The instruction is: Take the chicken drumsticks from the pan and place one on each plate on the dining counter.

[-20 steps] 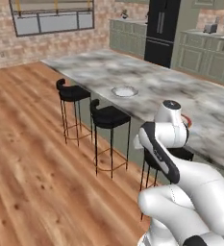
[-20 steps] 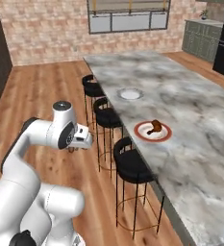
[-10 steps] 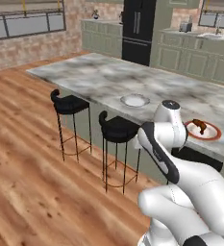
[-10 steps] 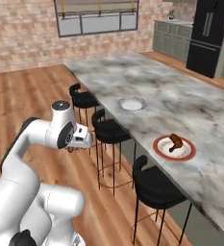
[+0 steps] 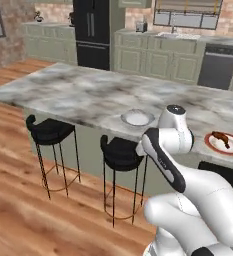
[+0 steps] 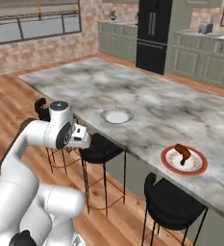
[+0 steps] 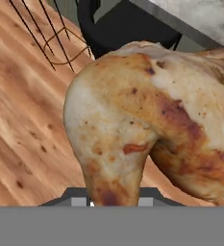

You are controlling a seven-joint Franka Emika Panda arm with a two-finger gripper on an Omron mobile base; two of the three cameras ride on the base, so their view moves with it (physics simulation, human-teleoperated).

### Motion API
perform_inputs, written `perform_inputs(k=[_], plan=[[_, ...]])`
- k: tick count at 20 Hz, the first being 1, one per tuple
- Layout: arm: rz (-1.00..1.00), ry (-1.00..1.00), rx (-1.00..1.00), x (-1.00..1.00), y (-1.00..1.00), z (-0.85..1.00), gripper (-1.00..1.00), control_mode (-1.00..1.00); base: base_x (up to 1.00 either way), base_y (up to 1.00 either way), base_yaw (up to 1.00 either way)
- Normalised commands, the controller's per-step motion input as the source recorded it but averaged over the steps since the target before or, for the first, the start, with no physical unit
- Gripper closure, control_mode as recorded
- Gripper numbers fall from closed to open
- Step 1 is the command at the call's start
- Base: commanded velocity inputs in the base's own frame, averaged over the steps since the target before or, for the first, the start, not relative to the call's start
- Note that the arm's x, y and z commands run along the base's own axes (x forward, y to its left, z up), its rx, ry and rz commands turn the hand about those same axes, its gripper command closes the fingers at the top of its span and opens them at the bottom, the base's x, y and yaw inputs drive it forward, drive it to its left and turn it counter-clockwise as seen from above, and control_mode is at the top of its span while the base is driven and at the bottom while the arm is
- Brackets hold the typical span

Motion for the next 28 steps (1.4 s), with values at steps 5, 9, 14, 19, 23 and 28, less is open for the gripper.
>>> perform_inputs(k=[5, 9, 14, 19, 23, 28], plan=[[0.00, 0.00, 0.00, 0.00, 0.00, 0.00, 1.00, 1.00, 0.64, 0.57, -0.65], [0.00, 0.00, 0.00, 0.00, 0.00, 0.00, 1.00, 1.00, 0.61, 0.55, -0.69], [0.00, 0.00, 0.00, 0.00, 0.00, 0.00, 1.00, 1.00, 0.64, 0.51, -0.61], [0.00, 0.00, 0.00, 0.00, 0.00, 0.00, 1.00, 1.00, 0.64, 0.72, -0.36], [0.00, 0.00, 0.00, 0.00, 0.00, 0.00, 1.00, 1.00, 0.55, 0.60, -0.14], [0.00, 0.00, 0.00, 0.00, 0.00, 0.00, 1.00, 1.00, 0.46, 0.58, -0.05]])
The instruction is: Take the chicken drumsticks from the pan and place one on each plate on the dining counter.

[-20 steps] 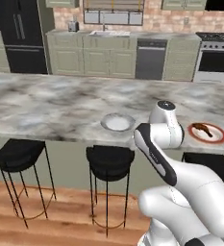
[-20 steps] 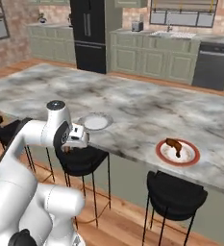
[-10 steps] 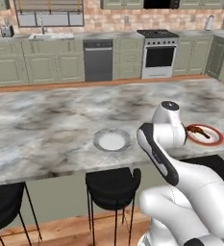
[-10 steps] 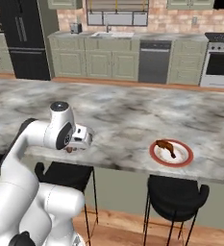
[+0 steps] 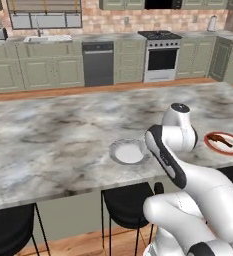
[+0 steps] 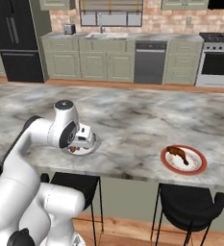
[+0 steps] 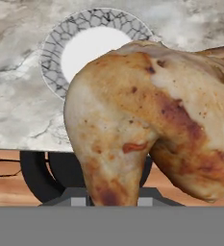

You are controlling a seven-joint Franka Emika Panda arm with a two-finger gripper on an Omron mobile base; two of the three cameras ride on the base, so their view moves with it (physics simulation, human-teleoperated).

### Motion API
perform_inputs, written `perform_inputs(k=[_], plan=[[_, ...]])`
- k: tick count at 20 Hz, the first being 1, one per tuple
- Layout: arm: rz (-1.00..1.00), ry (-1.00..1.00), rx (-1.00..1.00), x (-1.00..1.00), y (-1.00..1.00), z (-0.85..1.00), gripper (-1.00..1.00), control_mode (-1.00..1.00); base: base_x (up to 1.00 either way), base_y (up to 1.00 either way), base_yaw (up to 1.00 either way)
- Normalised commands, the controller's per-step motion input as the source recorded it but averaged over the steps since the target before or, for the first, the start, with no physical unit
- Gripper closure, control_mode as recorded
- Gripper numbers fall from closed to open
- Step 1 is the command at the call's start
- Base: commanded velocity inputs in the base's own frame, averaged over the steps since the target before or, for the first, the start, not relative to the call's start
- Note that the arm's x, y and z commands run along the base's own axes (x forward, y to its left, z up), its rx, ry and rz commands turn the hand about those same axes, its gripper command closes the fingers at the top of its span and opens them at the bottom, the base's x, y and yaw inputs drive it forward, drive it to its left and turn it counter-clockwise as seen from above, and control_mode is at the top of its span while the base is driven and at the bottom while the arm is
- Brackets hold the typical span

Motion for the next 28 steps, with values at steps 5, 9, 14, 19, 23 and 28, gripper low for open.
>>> perform_inputs(k=[5, 9, 14, 19, 23, 28], plan=[[0.00, 0.00, 0.00, 0.00, 0.00, 0.00, 1.00, 1.00, 0.37, 0.40, -0.01], [0.00, 0.01, -0.04, 0.12, 0.07, -0.05, 1.00, -1.00, 0.30, 0.29, 0.00], [0.09, 0.11, -0.09, 0.73, 0.28, -0.23, 1.00, -1.00, 0.00, 0.00, 0.00], [0.10, 0.02, -0.02, 0.75, 0.29, -0.31, 1.00, -1.00, 0.00, 0.00, 0.00], [0.04, 0.00, -0.01, 0.74, 0.34, -0.29, 1.00, -1.00, 0.00, 0.00, 0.00], [0.04, 0.03, 0.00, 0.49, 0.14, -0.32, 1.00, -1.00, 0.00, 0.00, 0.00]])
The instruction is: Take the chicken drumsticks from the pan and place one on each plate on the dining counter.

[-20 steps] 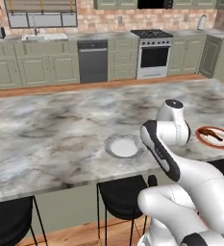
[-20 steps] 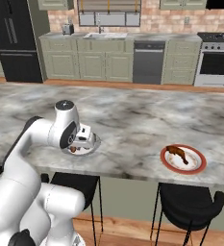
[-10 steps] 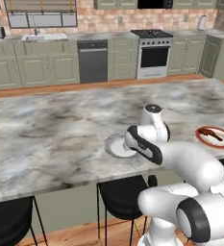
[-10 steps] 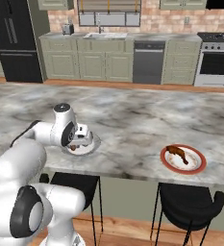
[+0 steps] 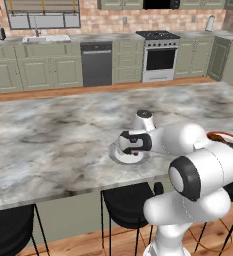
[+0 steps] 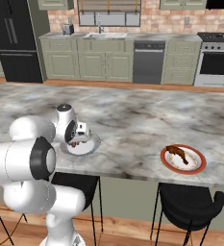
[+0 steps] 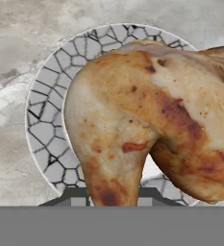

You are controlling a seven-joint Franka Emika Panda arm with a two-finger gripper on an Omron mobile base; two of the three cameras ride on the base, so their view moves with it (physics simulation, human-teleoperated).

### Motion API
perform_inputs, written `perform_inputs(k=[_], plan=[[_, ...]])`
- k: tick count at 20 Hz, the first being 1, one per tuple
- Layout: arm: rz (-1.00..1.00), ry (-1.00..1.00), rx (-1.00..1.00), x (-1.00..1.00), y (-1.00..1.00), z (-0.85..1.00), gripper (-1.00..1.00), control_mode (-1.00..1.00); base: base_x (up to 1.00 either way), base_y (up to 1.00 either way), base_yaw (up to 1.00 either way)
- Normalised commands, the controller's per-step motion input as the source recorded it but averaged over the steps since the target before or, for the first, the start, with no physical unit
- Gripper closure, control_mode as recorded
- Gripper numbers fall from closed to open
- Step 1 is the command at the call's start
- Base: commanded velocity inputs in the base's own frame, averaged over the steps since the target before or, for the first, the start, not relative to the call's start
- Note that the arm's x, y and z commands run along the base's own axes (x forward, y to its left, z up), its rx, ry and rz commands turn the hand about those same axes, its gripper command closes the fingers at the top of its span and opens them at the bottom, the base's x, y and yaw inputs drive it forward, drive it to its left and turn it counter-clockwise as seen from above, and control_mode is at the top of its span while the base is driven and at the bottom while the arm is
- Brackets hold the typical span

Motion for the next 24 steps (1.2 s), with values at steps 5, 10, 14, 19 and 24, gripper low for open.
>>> perform_inputs(k=[5, 10, 14, 19, 24], plan=[[0.00, 0.11, 0.00, 0.44, 0.05, -0.35, 1.00, -1.00, 0.00, 0.00, 0.00], [0.00, 0.07, 0.00, 0.36, 0.01, -0.34, 1.00, -1.00, 0.00, 0.00, 0.00], [0.00, 0.00, 0.00, 0.30, 0.04, -0.25, 1.00, -1.00, 0.00, 0.00, 0.00], [0.00, 0.00, 0.00, 0.04, 0.03, -0.23, -1.00, -1.00, 0.00, 0.00, 0.00], [0.00, 0.00, 0.00, 0.00, 0.04, -0.19, -1.00, -1.00, 0.00, 0.00, 0.00]])
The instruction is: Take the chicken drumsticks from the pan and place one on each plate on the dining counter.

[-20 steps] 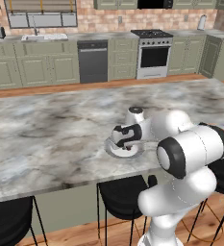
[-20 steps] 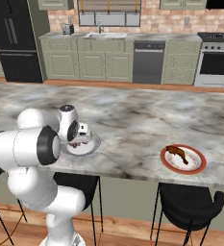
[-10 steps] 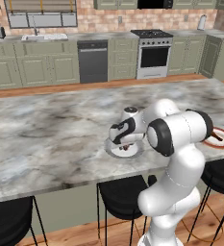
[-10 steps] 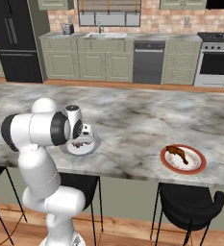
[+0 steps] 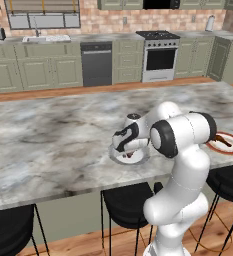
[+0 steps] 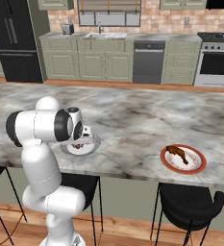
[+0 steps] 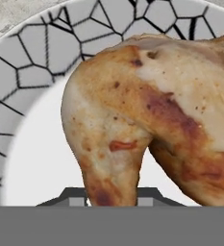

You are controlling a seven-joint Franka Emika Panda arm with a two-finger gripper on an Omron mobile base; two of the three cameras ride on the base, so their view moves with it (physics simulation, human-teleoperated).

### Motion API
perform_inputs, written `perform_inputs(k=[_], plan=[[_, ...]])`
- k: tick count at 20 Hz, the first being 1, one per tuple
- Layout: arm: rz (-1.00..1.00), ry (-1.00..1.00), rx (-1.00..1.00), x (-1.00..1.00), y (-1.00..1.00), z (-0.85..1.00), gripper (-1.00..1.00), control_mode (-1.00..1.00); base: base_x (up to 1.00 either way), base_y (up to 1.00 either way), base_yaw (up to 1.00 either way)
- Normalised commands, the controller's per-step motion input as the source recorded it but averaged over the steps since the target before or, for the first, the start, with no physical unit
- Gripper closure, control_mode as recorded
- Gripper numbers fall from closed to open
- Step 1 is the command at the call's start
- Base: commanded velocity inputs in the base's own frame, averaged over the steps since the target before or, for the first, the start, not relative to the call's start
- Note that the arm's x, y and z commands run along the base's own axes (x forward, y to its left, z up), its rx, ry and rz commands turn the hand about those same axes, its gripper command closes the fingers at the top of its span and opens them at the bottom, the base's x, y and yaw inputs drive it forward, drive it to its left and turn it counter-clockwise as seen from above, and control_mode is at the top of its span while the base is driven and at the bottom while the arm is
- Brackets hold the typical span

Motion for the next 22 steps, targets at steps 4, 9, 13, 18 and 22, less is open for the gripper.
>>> perform_inputs(k=[4, 9, 13, 18, 22], plan=[[0.00, 0.00, 0.00, 0.00, 0.00, -0.08, -1.00, -1.00, 0.00, 0.00, 0.00], [0.00, 0.00, 0.00, 0.00, 0.00, -0.02, -1.00, -1.00, 0.00, 0.00, 0.00], [0.00, 0.02, 0.00, -0.14, 0.00, 0.00, -1.00, -1.00, 0.00, 0.00, 0.00], [-0.01, 0.05, 0.00, -0.13, 0.00, 0.00, -1.00, -1.00, 0.00, 0.00, 0.00], [-0.02, 0.03, 0.00, 0.00, 0.00, 0.00, -1.00, -1.00, 0.00, 0.00, 0.00]])
